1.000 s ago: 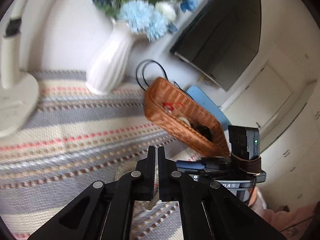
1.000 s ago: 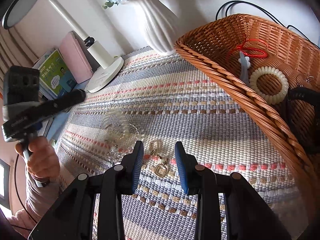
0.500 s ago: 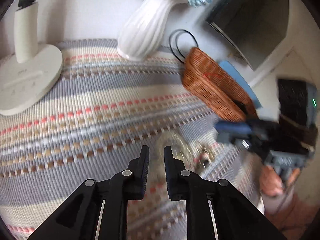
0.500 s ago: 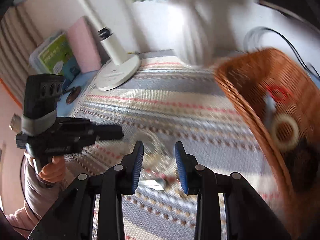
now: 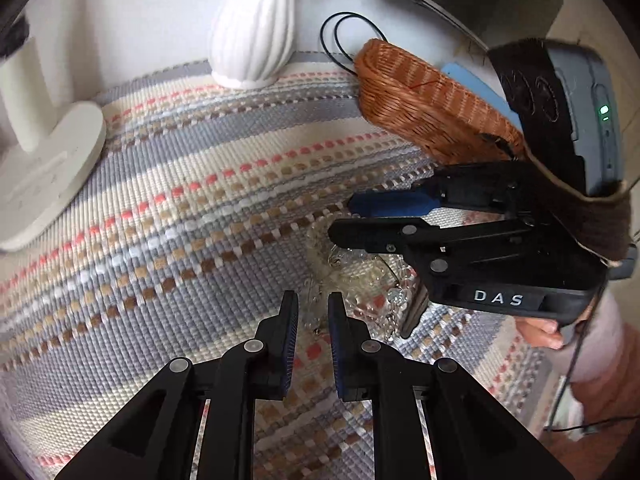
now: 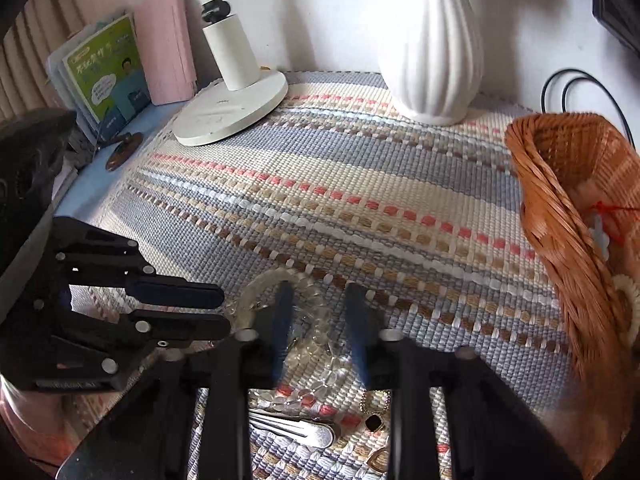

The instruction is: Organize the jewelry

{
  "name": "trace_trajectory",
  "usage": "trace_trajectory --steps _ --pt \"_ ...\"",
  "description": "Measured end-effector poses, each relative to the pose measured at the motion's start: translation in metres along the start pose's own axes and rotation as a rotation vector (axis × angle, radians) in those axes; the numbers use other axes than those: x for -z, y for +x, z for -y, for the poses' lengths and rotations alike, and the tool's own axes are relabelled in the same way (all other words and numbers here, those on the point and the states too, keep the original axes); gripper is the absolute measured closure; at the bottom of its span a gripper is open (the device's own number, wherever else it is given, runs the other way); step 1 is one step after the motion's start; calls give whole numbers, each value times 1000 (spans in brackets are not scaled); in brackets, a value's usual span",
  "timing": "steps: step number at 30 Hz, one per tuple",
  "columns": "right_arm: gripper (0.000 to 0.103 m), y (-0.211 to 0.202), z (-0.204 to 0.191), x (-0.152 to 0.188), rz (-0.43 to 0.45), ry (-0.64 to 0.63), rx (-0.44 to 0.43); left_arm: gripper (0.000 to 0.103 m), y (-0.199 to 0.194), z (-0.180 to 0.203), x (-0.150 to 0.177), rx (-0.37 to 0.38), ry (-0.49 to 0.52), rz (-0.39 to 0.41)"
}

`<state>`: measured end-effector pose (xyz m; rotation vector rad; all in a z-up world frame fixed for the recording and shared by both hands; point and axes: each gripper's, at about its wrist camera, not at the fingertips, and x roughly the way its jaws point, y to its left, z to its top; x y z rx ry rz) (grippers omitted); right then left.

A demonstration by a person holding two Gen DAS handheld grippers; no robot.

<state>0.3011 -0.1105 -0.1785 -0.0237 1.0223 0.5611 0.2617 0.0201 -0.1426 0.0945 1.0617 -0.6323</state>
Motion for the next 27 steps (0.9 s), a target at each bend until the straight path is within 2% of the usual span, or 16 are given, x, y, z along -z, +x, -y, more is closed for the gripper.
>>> trace_trajectory --steps 3,7,8,13,18,22,27 --pt "93 -6 -2 2 22 -15 49 94 1 14 2 -71 58 15" --pt "93 -31 1 5 78 14 46 94 -3 13 -1 -92 69 56" --pt "93 -37 1 5 94 17 56 94 -12 9 -3 -75 55 85" --pt "93 -85 1 18 189 49 163 94 -62 3 -3 102 22 258" --pt "93 -114 10 42 225 100 259 94 -94 5 1 205 48 377" --pt "93 -131 14 66 215 136 202 95 -113 1 3 238 47 460" --pt "93 -131 12 95 140 177 131 96 -109 8 0 239 44 465"
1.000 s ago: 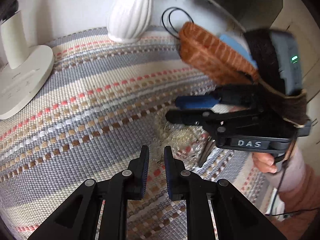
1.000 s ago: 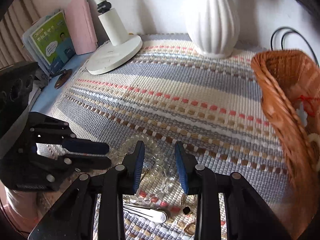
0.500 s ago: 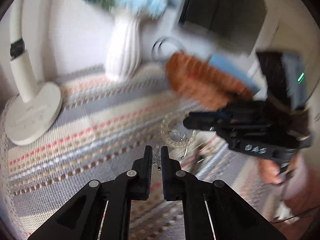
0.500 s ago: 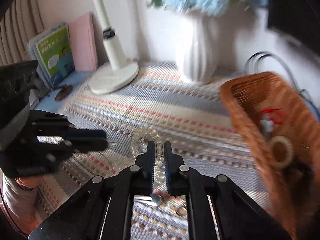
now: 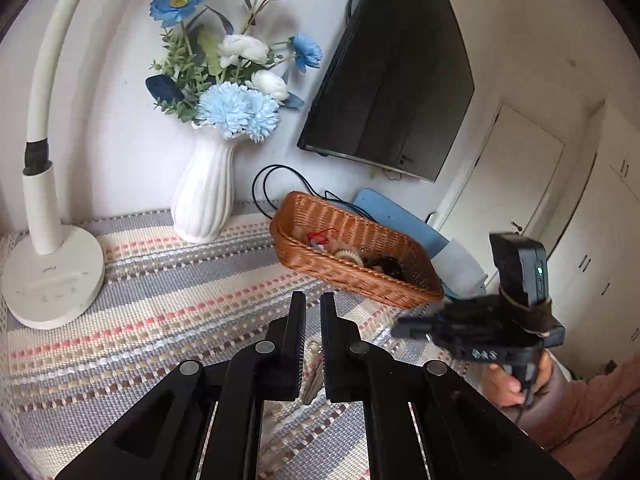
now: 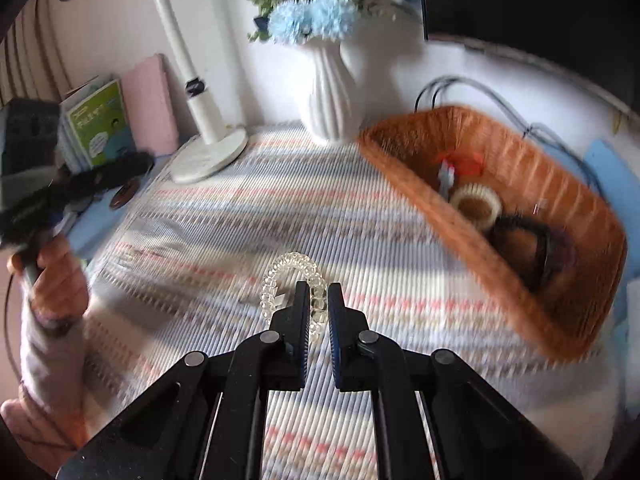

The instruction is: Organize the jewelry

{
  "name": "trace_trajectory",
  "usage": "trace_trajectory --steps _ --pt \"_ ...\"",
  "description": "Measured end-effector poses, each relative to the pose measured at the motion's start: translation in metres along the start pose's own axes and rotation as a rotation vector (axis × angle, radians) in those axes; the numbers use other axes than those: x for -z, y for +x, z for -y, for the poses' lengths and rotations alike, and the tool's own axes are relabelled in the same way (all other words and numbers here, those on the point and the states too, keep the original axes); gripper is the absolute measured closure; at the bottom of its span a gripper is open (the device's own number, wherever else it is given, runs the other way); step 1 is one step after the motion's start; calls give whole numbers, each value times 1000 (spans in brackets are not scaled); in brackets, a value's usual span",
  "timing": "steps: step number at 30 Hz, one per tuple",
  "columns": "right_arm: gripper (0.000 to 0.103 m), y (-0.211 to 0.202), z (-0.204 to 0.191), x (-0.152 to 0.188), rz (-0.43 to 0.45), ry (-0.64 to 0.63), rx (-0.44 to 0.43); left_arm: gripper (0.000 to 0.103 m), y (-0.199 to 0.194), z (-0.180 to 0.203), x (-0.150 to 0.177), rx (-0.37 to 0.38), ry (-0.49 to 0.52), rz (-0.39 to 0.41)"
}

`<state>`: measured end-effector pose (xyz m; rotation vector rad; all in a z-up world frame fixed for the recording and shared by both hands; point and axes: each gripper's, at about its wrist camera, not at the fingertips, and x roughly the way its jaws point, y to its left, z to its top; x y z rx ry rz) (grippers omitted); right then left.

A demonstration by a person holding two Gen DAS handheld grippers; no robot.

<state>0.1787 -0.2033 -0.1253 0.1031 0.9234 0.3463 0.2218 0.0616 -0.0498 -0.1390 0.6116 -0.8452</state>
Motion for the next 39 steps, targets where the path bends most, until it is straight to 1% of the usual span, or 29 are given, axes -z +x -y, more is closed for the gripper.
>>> trace_trajectory --steps 3,7,8,9,11,13,15,16,18,19,22,24,25,26,28,30,31,33,36,37,39 --pt "93 9 8 21 -73 24 36 96 1 1 1 -1 5 -11" --pt "93 17 18 38 -109 40 90 96 9 -3 4 -14 -5 -48" --pt "93 19 20 40 -113 42 99 96 13 -4 5 -33 -6 -64" --pt "93 19 21 41 -113 41 107 96 16 -5 6 -53 -8 -77" --pt "93 20 21 43 -111 34 125 96 25 -14 8 -116 -26 -119" --pt "93 23 21 44 -110 31 134 94 38 -29 11 -192 -63 -186" --pt "92 23 20 44 -101 24 137 82 52 -42 20 -271 -78 -286" --pt "92 23 20 44 -100 16 141 80 57 -48 24 -298 -86 -327" --pt "92 24 16 44 -102 -11 156 79 64 -54 29 -355 -88 -390" --pt "91 27 14 43 -103 -23 161 79 65 -54 30 -371 -85 -410" --pt "88 26 11 46 -97 -42 166 77 52 -50 37 -399 -99 -417" --pt "85 25 11 49 -91 -46 162 71 41 -47 45 -430 -105 -413" --pt "84 24 12 51 -86 -48 159 70 33 -47 52 -454 -125 -406" --pt "83 23 12 52 -83 -47 157 70 28 -46 56 -458 -150 -398" --pt "82 21 12 54 -77 -46 157 70 17 -45 65 -418 -204 -373" --pt "80 21 11 55 -74 -47 160 70 13 -40 70 -406 -228 -351" --pt "79 21 9 55 -71 -50 163 70 15 -35 72 -410 -217 -345" --pt "78 22 6 57 -64 -61 175 70 24 -25 73 -428 -193 -363" --pt "78 23 6 58 -56 -70 181 70 41 -9 70 -504 -119 -372" --pt "77 23 7 57 -55 -69 177 70 46 -8 70 -538 -107 -376" --pt "77 23 8 58 -54 -66 171 70 52 -10 71 -577 -108 -387"
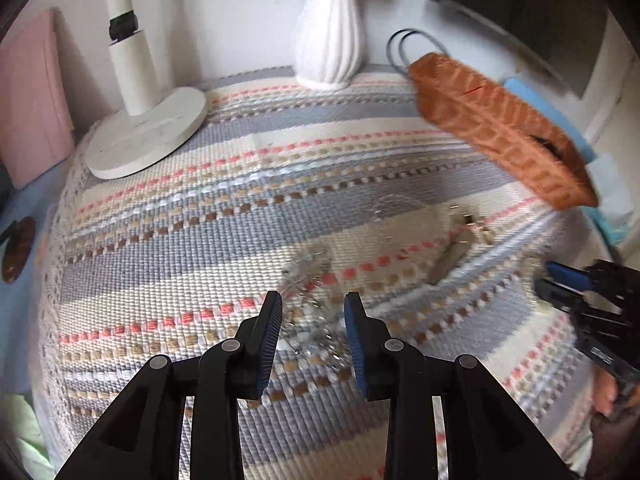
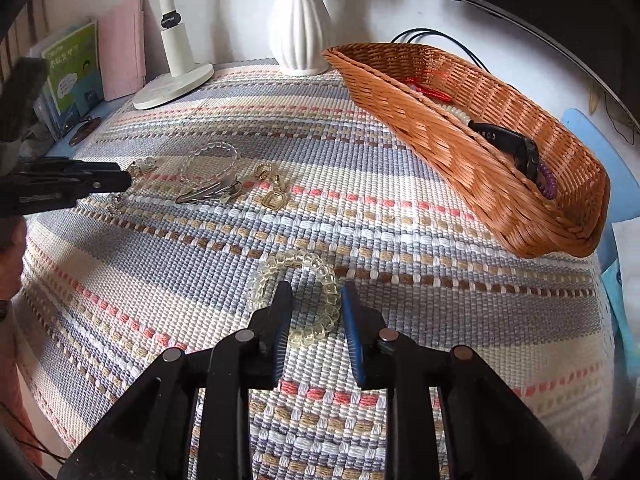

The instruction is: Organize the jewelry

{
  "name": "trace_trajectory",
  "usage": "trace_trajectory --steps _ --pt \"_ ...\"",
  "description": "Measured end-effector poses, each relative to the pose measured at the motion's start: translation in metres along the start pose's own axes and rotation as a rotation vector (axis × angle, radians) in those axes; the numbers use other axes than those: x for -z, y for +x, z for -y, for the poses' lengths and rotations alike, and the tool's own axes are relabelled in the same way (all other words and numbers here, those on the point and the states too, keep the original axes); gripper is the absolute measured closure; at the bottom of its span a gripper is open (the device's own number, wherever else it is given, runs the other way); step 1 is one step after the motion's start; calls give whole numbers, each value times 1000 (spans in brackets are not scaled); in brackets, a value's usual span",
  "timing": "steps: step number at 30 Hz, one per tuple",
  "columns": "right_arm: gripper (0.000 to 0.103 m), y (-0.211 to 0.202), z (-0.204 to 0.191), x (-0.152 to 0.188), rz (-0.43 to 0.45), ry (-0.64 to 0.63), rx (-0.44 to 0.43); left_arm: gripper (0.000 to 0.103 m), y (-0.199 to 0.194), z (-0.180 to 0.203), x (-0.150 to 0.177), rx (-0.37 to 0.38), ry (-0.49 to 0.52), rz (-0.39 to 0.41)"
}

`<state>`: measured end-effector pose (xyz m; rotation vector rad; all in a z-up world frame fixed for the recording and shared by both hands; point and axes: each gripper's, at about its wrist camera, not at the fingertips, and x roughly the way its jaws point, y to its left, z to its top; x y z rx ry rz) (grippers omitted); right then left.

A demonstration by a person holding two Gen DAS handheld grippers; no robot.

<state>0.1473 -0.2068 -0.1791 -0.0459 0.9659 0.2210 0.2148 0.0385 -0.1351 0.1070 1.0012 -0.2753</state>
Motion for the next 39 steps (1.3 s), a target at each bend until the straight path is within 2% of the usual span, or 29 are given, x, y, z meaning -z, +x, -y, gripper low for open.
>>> trace_trajectory --steps 2,4,6,8,9,12,14,18,19,21,25,28,31,36,39 --pt "77 0 0 0 3 -4 4 71 4 1 1 -25 15 -4" --pt "77 2 -2 -2 5 -11 16 89 5 4 3 -21 23 13" --pt "78 2 -4 -2 9 -21 31 92 4 6 4 -13 27 24" --pt "93 2 -5 -2 13 -17 40 94 2 8 4 6 28 34" --pt "93 1 -3 -2 15 -10 33 94 0 7 4 32 21 40" --pt "93 -3 5 -1 33 26 14 94 -22 -1 2 193 -37 102" --pt "93 -11 13 -1 67 58 -34 94 -44 -7 -2 295 -64 152" --pt "93 -28 30 0 102 124 -94 94 -82 -3 -10 476 -47 206" --pt "93 -34 35 -1 113 138 -107 94 -92 1 -13 493 -36 223" --pt "93 -45 41 -3 134 146 -117 94 -103 11 -19 512 -17 243" --pt "93 -78 59 -11 203 152 -77 94 -114 40 -36 512 32 259" --pt "93 -102 82 -26 259 171 -1 94 -113 57 -53 502 76 256" --pt "93 -109 113 -43 278 223 64 94 -105 89 -86 502 126 260" --pt "93 -83 175 -75 265 374 79 94 -83 135 -139 503 175 270" --pt "93 -51 206 -91 244 454 68 94 -55 160 -170 513 187 264"
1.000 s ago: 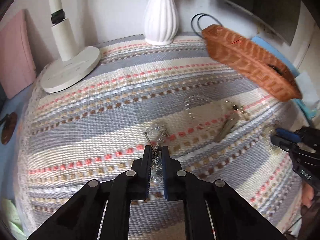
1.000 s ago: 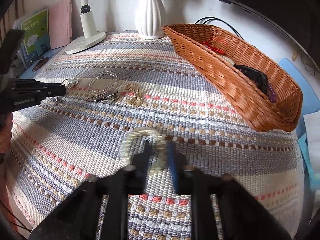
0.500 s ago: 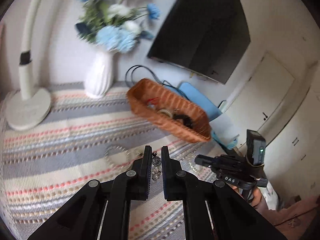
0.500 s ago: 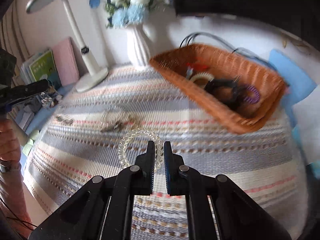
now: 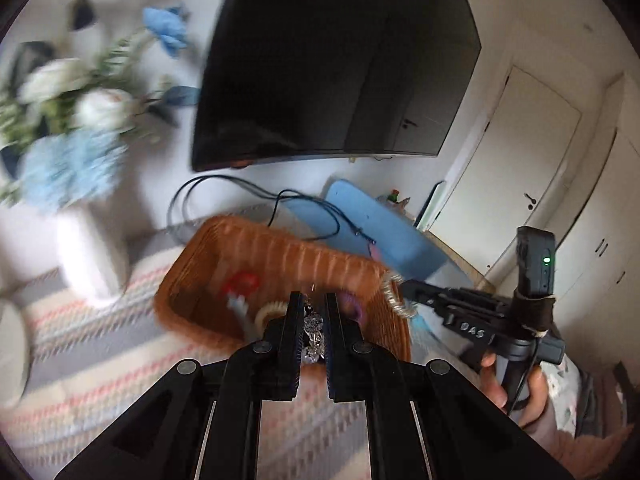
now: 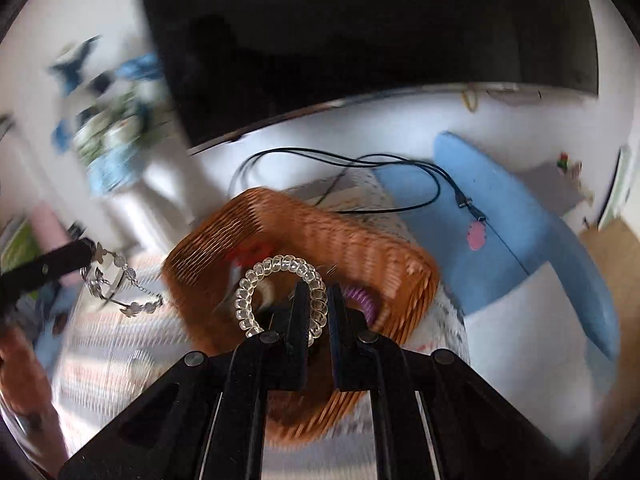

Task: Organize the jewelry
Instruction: 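Carry the bracelet and earrings into the wicker basket and open both tools, then withdraw both tools back over the remaining gold earrings and chain bracelet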

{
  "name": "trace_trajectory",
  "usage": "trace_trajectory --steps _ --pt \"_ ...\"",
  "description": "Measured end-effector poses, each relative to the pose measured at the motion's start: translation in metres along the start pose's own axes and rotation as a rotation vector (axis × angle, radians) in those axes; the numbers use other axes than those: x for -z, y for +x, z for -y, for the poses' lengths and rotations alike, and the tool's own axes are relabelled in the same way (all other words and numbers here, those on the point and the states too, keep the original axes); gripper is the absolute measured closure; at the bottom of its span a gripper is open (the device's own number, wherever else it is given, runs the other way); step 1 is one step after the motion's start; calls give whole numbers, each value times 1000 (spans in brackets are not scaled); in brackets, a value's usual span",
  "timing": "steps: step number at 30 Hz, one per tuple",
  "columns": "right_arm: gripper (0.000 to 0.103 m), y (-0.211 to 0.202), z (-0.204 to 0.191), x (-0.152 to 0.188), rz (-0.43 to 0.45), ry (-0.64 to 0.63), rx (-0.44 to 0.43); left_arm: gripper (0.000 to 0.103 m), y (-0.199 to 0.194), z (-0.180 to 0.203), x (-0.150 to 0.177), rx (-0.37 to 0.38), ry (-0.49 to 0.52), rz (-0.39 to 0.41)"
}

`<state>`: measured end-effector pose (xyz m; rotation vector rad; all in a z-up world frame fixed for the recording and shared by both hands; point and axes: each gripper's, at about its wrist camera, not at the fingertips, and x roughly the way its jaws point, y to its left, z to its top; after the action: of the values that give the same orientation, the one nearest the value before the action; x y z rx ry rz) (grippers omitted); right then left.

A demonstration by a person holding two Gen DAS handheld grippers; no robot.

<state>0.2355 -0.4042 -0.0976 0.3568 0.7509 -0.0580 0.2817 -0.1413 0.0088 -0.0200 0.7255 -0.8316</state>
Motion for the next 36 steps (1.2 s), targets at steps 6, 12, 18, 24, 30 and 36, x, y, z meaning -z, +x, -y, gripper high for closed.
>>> trace_trajectory --steps 6,12,18,24,30,36 --pt "93 50 -1 -7 -68 21 -33 94 69 -12 -7 -65 6 -29" --pt "93 67 -12 -5 -91 -31 -37 94 102 -28 8 -101 -8 -96" --pt "89 63 -5 -5 -103 12 -58 82 93 -23 8 -106 -18 -90" --pt "89 20 -6 -2 -57 29 -57 76 38 -6 8 -165 35 -29" --pt "88 -28 -40 6 -18 -5 -111 76 -46 -9 19 -169 -14 60" --pt "85 -70 -94 16 30 -110 -152 76 -120 -9 45 -209 -14 147"
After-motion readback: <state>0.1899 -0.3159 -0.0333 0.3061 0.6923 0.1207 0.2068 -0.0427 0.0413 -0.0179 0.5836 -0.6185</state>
